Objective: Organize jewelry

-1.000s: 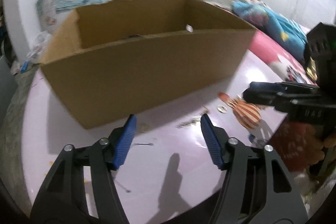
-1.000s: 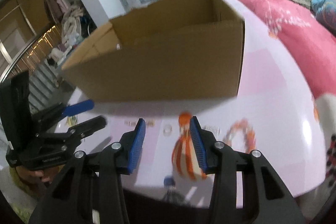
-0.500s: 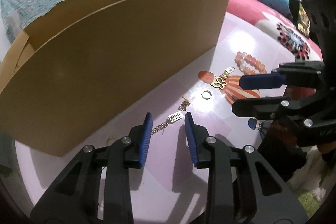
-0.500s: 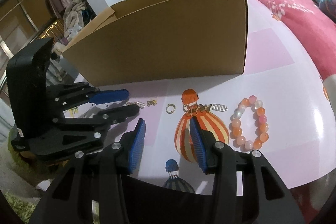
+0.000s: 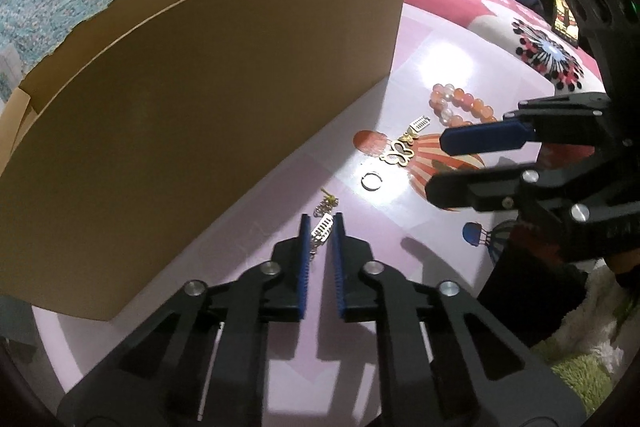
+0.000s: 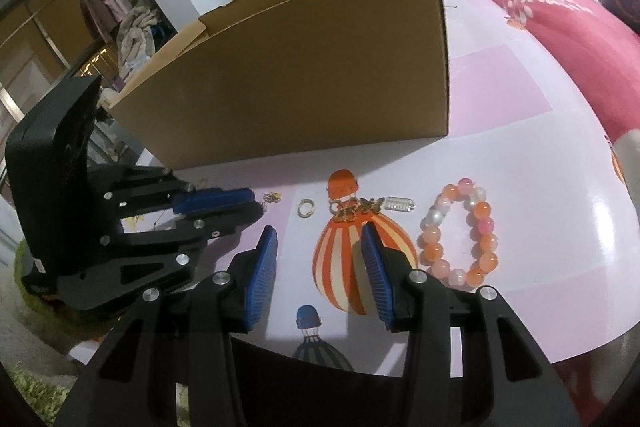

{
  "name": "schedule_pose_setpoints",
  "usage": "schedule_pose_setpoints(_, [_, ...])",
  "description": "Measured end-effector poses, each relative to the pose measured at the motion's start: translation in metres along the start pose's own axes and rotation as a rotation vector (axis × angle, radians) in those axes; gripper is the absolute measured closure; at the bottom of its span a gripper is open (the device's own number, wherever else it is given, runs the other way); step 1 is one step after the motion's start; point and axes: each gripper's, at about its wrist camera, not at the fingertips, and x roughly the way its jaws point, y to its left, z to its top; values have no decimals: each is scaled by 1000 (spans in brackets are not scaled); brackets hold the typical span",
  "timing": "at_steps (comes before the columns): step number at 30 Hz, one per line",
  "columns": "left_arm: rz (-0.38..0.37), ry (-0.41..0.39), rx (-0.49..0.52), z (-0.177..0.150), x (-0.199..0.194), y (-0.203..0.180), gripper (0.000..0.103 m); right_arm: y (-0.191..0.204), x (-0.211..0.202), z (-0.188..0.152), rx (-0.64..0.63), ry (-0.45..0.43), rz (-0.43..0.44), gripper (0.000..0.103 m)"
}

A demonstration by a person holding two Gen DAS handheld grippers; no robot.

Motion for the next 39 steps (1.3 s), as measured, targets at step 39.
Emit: schedule_pose_setpoints(39, [18,-33,-157,-32,-19,10,99,2,18,41,-634,248,-70,81])
